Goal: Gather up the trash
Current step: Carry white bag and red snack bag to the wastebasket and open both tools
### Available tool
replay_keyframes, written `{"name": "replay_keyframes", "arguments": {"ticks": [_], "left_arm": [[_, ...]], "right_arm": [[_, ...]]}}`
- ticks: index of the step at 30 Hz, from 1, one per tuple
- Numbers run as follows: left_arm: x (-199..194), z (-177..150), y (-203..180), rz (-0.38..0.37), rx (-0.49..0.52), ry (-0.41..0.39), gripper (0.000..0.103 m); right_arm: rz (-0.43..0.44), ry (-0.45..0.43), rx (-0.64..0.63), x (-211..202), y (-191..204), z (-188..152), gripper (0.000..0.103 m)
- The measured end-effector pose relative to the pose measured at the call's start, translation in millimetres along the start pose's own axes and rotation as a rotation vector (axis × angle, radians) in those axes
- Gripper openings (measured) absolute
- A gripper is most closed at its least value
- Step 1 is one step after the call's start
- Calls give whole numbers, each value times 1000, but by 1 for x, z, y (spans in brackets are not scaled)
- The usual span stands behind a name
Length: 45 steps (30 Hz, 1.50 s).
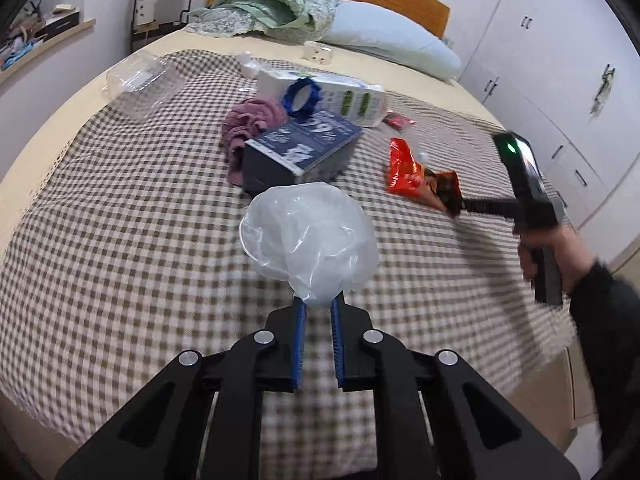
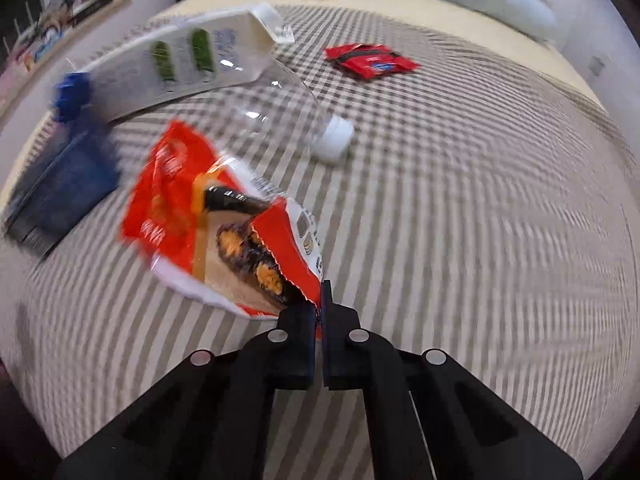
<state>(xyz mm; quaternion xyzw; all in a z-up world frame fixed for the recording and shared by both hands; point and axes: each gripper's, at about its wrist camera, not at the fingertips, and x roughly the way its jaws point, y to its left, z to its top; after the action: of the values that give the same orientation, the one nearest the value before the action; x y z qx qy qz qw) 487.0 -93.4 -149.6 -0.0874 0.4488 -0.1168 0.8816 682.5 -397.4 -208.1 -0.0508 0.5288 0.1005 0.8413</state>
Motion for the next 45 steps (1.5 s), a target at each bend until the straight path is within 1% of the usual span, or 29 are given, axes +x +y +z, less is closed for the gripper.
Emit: {"name": "replay_keyframes", "arguments": {"ticks": [2, 5, 6, 8, 11, 12, 13, 15, 16, 17, 18, 21, 23, 25, 26, 27, 29, 31, 33, 34, 36, 37, 38, 39, 40, 42, 43, 44, 45], "left_arm": [[-14, -4, -13, -16, 19, -16, 9], [-35, -16, -32, -54, 41, -13, 9], [-42, -21, -40, -73, 52, -12, 9], [-55, -33, -59, -98, 91, -17, 9], [-70, -55, -96, -154, 164, -6, 9], [-71, -63, -109, -191, 191, 14, 9], [-71, -72, -123, -235, 225, 43, 9], [-62, -102, -158, -346, 340, 151, 9], [-57, -114, -173, -387, 376, 192, 9], [-49, -130, -191, -435, 415, 256, 9], [-38, -146, -209, -455, 446, 322, 9], [-11, -185, -255, -480, 565, 458, 9], [10, -210, -286, -481, 659, 546, 9], [35, -232, -313, -511, 725, 658, 9], [54, -245, -328, -512, 756, 731, 9], [72, -257, -340, -490, 783, 784, 9], [104, -288, -362, -426, 852, 853, 9], [141, -325, -381, -403, 914, 949, 9], [177, -349, -382, -360, 924, 1041, 9], [199, -367, -382, -309, 926, 1095, 9], [220, -393, -381, -261, 917, 1143, 11], [228, -401, -378, -249, 916, 1155, 19], [237, -409, -376, -222, 907, 1154, 30], [242, -414, -376, -194, 901, 1154, 55], [244, -418, -377, -189, 899, 1161, 62], [243, -430, -373, -194, 949, 1224, 62], [242, -430, -370, -172, 978, 1237, 62], [238, -425, -371, -150, 981, 1219, 62], [235, -415, -368, -116, 977, 1173, 62]], "right_arm": [[8, -55, 63, -36, 4, -36, 2], [13, -128, 182, -95, 7, -103, 2], [8, -151, 246, -118, 3, -136, 2], [-13, -178, 326, -143, -13, -173, 2], [-78, -214, 444, -185, -33, -248, 2], [-100, -221, 490, -199, -43, -276, 2], [-123, -225, 529, -211, -52, -301, 2], [-189, -220, 597, -235, -70, -352, 2], [-217, -212, 629, -245, -79, -378, 2], [-234, -205, 659, -254, -84, -403, 2], [-265, -186, 698, -263, -92, -438, 2], [-306, -127, 758, -267, -103, -500, 2], [-320, -66, 795, -259, -107, -542, 2], [-317, -28, 830, -248, -109, -566, 2], [-312, -13, 847, -243, -109, -577, 2], [-313, 2, 868, -238, -111, -591, 2], [-306, 21, 900, -231, -115, -613, 2], [-286, 34, 933, -223, -119, -630, 2], [-275, 52, 949, -216, -124, -642, 2], [-272, 65, 955, -212, -126, -646, 2], [-279, 95, 961, -204, -128, -652, 2], [-290, 116, 965, -198, -129, -654, 2], [-296, 135, 967, -194, -130, -658, 2], [-292, 155, 973, -188, -131, -659, 2], [-287, 173, 975, -181, -132, -661, 2], [-288, 216, 959, -165, -133, -658, 2], [-294, 235, 940, -157, -135, -653, 2], [-298, 250, 924, -148, -136, -649, 2], [-300, 273, 912, -138, -136, -644, 2]]}}
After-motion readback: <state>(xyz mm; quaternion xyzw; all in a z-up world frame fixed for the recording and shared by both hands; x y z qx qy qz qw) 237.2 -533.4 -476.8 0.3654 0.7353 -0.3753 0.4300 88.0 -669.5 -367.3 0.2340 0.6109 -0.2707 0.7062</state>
